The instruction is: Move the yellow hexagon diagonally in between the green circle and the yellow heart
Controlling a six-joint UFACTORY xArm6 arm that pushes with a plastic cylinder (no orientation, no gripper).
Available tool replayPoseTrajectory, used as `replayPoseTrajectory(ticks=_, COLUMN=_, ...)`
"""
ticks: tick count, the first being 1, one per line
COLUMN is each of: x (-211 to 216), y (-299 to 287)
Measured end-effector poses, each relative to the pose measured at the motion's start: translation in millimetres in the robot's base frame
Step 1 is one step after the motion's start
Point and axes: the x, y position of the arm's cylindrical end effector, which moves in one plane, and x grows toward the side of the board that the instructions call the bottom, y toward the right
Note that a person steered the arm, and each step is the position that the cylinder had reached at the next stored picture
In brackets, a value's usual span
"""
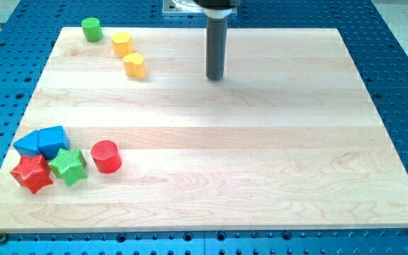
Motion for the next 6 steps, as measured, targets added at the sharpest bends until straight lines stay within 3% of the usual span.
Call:
replayPoseTrajectory(ticks=2, x=-94.7, y=-67.8)
replayPoseTrajectory(ticks=4, x=-70.8, y=-166.2)
replayPoseTrajectory(ticks=5, x=-52.1, y=-170.3)
replayPoseTrajectory(ticks=6, x=-69.5, y=-153.5)
